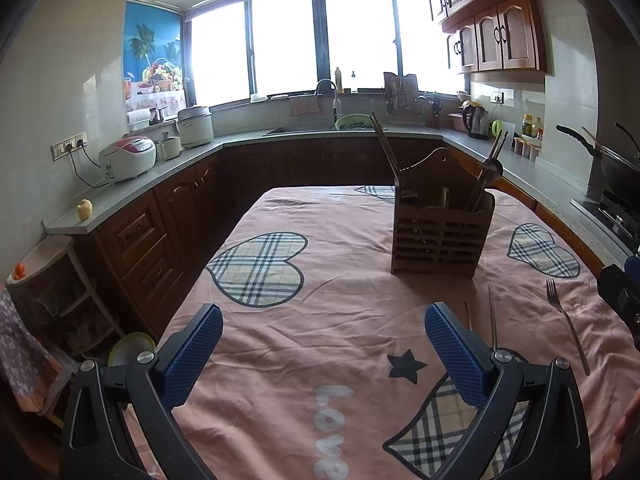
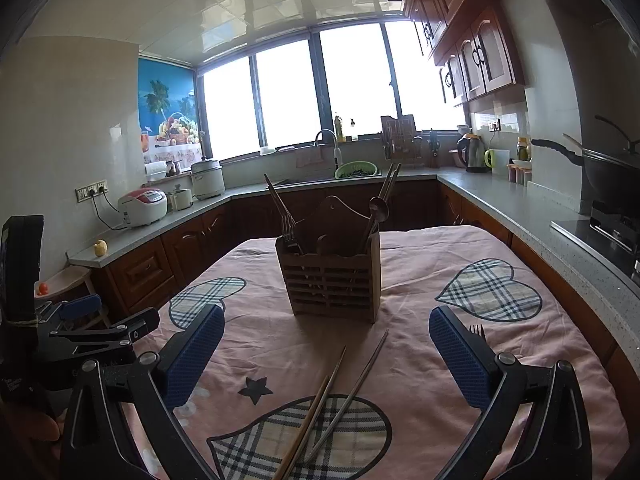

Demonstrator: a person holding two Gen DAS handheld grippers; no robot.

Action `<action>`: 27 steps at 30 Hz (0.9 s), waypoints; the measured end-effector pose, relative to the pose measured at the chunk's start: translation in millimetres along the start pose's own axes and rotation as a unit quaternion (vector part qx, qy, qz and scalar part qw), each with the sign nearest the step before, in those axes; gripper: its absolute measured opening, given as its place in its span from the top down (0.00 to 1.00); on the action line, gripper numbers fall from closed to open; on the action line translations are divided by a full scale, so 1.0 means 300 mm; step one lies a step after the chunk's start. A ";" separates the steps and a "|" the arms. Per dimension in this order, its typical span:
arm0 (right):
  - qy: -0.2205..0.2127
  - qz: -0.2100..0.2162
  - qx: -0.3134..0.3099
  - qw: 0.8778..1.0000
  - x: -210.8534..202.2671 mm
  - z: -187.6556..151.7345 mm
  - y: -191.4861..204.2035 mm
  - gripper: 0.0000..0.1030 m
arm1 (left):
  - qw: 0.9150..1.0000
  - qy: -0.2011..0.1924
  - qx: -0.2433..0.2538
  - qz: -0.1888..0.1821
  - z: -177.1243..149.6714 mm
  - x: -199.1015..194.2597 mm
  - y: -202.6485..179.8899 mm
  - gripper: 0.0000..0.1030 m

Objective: Organize utensils

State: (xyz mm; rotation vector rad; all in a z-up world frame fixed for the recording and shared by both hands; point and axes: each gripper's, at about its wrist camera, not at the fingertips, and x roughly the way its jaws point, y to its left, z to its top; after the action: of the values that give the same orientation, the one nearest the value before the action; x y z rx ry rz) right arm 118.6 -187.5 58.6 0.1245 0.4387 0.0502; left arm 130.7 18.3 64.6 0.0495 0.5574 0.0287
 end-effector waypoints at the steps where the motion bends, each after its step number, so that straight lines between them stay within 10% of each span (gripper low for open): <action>1: 0.000 0.000 0.000 1.000 0.001 -0.001 0.000 0.00 | 1.000 0.000 -0.001 0.000 -0.001 -0.002 -0.001 0.01; 27: -0.010 -0.003 -0.001 1.000 -0.043 -0.019 0.019 0.00 | 1.000 -0.011 -0.001 -0.011 -0.032 -0.090 -0.010 0.01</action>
State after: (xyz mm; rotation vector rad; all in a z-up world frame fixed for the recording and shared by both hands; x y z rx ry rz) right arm 104.2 -182.1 59.6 0.1227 0.4194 0.0439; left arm 102.7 14.7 70.6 0.0409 0.5367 0.0079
